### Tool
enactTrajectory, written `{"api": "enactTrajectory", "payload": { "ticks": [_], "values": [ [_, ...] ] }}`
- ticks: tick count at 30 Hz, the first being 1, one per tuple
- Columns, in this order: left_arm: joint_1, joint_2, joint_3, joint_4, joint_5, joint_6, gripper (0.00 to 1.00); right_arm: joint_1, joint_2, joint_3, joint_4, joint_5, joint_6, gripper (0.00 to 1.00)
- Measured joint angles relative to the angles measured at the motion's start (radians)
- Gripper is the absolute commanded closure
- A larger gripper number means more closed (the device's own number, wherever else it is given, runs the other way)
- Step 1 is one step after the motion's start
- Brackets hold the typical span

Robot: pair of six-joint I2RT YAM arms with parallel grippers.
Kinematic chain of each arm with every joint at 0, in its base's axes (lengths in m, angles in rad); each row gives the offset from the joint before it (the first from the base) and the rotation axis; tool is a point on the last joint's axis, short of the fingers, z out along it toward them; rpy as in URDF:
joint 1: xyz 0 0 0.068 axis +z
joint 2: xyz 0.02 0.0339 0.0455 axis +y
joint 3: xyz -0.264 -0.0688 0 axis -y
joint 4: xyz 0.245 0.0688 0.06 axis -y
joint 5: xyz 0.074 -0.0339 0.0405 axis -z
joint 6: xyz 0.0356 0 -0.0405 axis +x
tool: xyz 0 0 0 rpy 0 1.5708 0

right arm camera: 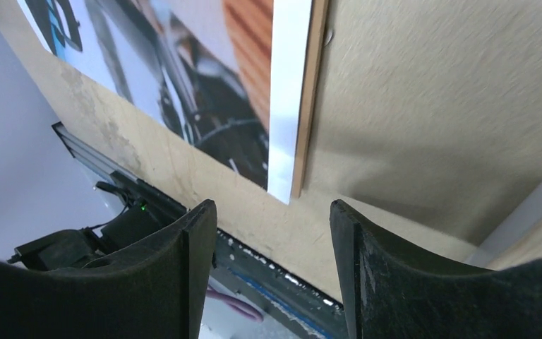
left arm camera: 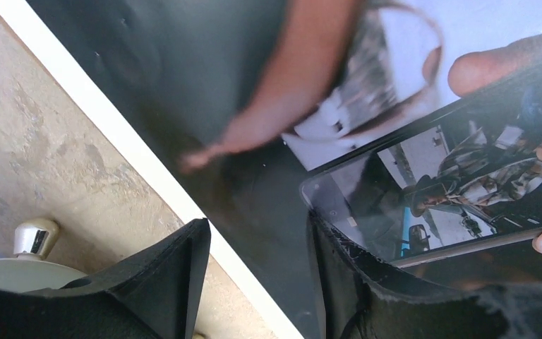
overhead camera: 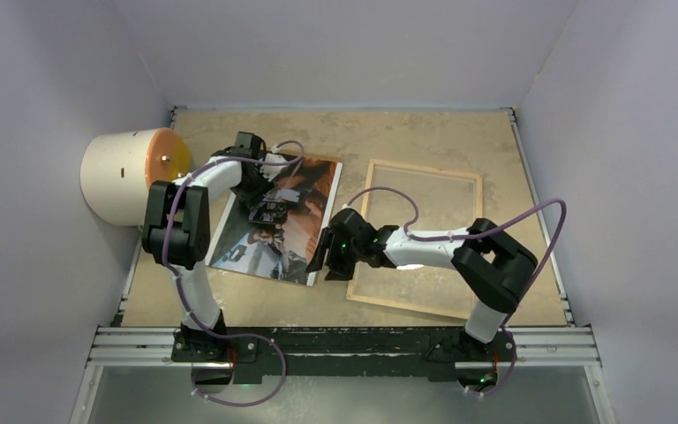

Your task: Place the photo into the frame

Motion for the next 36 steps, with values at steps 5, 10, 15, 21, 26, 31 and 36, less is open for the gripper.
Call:
{"api": "enactTrajectory", "payload": {
  "ticks": [5, 10, 15, 21, 26, 31, 36],
  "values": [
    [-0.008, 0.0, -0.018, 0.026, -0.023, 0.008, 0.45, 0.056, 0.006, -0.008, 0.024, -0.019, 0.08, 0.4],
    [-0.013, 0.001, -0.021, 0.041, -0.035, 0.018, 0.46, 0.093, 0.047, -0.013, 0.07, -0.049, 0.146, 0.43],
    [-0.018, 0.002, -0.023, 0.048, -0.047, 0.022, 0.46, 0.103, 0.059, -0.029, 0.093, -0.044, 0.197, 0.43],
    [-0.021, 0.002, -0.025, 0.05, -0.05, 0.029, 0.46, 0.105, 0.043, -0.069, 0.145, 0.001, 0.255, 0.48],
    [-0.023, -0.001, -0.033, 0.06, -0.053, 0.043, 0.46, 0.105, 0.035, -0.084, 0.17, 0.066, 0.272, 0.54],
    [-0.023, -0.005, -0.039, 0.067, -0.056, 0.051, 0.46, 0.105, 0.035, -0.092, 0.192, 0.101, 0.273, 0.61],
    [-0.024, -0.006, -0.04, 0.07, -0.058, 0.054, 0.46, 0.105, 0.034, -0.105, 0.21, 0.107, 0.277, 0.62]
  ]
}}
